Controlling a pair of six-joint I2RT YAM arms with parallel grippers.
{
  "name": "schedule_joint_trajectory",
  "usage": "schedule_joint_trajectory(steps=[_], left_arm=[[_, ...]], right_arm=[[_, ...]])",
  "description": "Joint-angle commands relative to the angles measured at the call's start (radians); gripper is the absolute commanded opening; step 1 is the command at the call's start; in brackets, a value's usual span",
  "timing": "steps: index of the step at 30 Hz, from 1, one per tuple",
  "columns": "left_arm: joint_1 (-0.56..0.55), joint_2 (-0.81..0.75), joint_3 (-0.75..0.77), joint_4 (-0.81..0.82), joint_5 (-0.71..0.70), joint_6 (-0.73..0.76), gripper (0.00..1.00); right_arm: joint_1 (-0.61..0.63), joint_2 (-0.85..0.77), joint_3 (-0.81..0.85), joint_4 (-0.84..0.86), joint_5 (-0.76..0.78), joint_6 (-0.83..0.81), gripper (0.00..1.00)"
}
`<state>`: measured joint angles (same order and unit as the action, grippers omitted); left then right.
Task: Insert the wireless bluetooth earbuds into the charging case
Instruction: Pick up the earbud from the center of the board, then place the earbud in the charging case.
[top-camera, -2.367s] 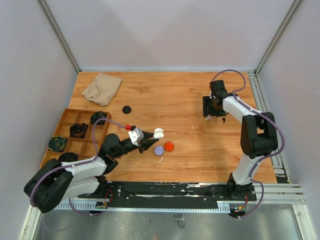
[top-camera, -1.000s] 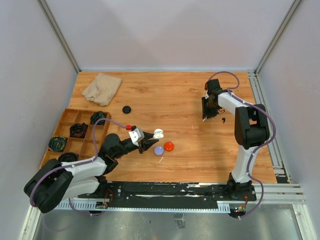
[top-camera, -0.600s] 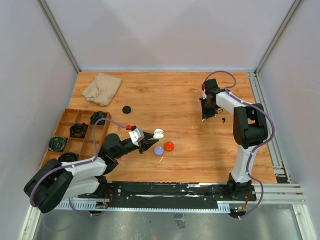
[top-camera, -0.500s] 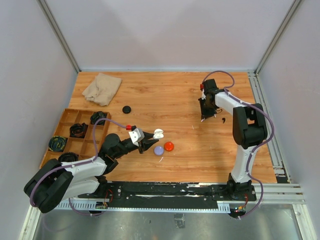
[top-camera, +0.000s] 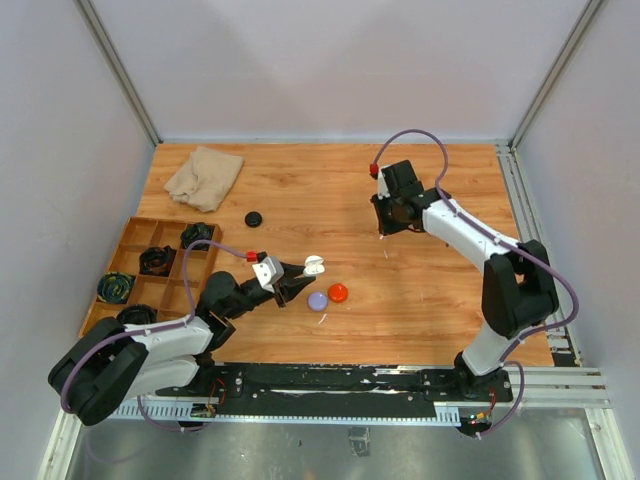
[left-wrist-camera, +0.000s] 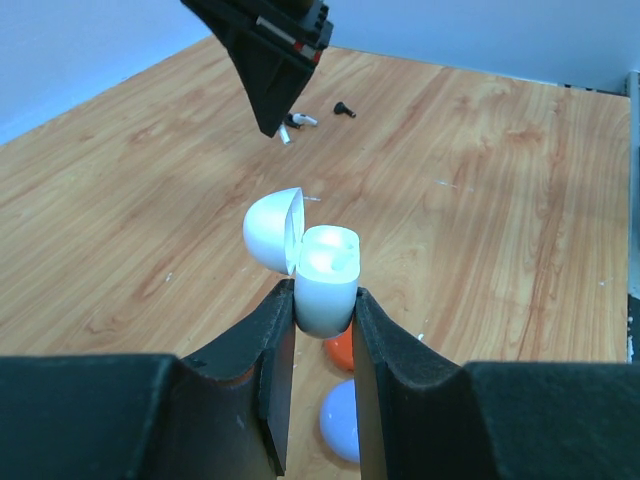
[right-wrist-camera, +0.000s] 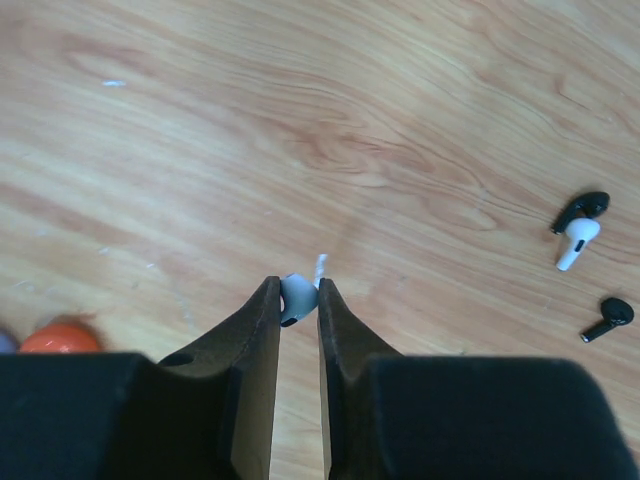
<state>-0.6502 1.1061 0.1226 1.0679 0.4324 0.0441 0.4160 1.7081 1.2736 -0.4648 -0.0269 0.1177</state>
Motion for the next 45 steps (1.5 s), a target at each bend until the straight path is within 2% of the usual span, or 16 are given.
schedule_joint_trajectory(steps=[1, 10, 23, 34, 45], left_arm=[[0.001, 0.008, -0.032, 0.105, -0.07, -0.004, 0.0], [0.001, 0.01, -0.066, 0.173, -0.115, -0.01, 0.0], [0.003, 0.042, -0.099, 0.288, -0.143, -0.038, 0.0], [0.004, 0.031, -0.108, 0.324, -0.117, -0.068, 0.0], [0.004, 0.042, -0.103, 0.336, -0.094, -0.088, 0.0]], right_arm=[[0.097, -0.106, -0.051, 0.065, 0.053, -0.029, 0.12], [0.276, -0.295, -0.114, 0.152, 0.139, -0.079, 0.1], [0.535, -0.528, -0.29, 0.463, 0.169, -0.203, 0.11], [0.726, -0.516, -0.396, 0.707, 0.223, -0.358, 0.11], [0.775, -0.453, -0.441, 0.808, 0.247, -0.42, 0.09]])
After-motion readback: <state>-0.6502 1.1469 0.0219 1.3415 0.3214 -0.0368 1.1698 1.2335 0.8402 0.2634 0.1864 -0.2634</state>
